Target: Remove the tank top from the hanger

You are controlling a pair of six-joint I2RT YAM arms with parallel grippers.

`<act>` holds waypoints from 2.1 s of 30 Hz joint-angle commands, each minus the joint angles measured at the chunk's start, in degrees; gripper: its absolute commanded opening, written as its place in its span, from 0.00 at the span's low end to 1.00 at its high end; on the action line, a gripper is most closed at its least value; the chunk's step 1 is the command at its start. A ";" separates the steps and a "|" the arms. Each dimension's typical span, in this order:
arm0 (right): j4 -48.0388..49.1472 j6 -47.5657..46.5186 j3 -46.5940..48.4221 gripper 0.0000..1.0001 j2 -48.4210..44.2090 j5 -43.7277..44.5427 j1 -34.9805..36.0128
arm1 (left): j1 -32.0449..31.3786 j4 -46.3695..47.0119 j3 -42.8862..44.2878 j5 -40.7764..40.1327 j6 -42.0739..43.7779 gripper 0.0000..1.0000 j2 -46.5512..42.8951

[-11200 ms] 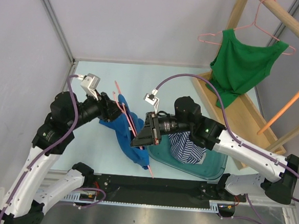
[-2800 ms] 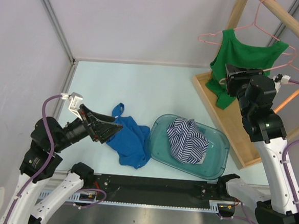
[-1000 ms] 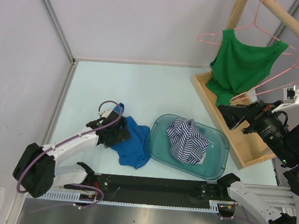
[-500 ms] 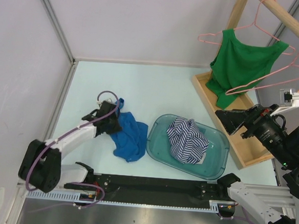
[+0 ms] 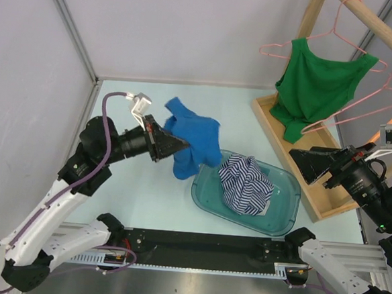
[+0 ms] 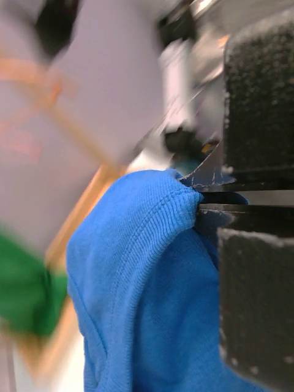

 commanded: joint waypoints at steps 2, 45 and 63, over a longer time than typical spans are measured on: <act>0.45 -0.69 1.34 1.00 -0.68 0.49 -0.26 | -7.51 14.04 -5.12 10.22 -1.89 0.00 0.99; -1.48 0.98 -2.18 1.00 -1.47 -0.56 -0.26 | -20.27 -3.26 -2.49 -15.45 9.71 0.57 32.66; -2.62 0.19 -1.04 1.00 0.46 -0.74 -0.17 | -28.17 16.32 -16.37 3.01 -2.94 0.37 24.96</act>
